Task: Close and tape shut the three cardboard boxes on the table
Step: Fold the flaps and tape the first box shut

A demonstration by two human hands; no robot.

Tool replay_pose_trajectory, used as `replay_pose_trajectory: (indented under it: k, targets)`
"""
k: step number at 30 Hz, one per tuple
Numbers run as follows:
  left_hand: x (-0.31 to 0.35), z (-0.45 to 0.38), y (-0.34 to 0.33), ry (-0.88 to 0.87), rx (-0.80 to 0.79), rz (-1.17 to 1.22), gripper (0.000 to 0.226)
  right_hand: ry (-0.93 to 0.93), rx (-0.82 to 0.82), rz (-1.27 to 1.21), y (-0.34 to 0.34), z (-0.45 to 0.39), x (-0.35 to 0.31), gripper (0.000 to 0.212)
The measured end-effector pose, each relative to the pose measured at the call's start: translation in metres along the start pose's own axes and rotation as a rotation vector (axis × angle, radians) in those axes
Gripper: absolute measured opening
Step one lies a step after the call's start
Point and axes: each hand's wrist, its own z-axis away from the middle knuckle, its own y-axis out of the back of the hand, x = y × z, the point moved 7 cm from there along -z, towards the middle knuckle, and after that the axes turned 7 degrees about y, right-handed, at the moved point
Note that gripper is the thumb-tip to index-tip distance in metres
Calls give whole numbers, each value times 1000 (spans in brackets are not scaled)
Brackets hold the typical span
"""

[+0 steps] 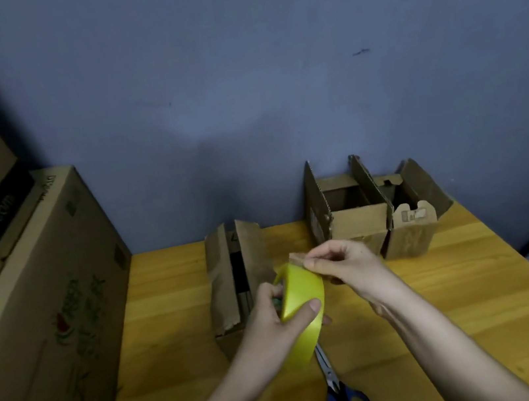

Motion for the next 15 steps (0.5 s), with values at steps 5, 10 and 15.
replay_pose_trajectory:
  k: [5, 10, 15]
  targets:
    - [1, 8, -1, -71, -56, 83, 42, 48, 75, -42, -1, 2, 1, 6]
    - [6, 12, 7, -204, -37, -124, 53, 154, 152, 64, 0, -12, -7, 14]
    - [22, 9, 14, -249, 77, -259, 47, 359, 315, 235, 2, -11, -31, 12]
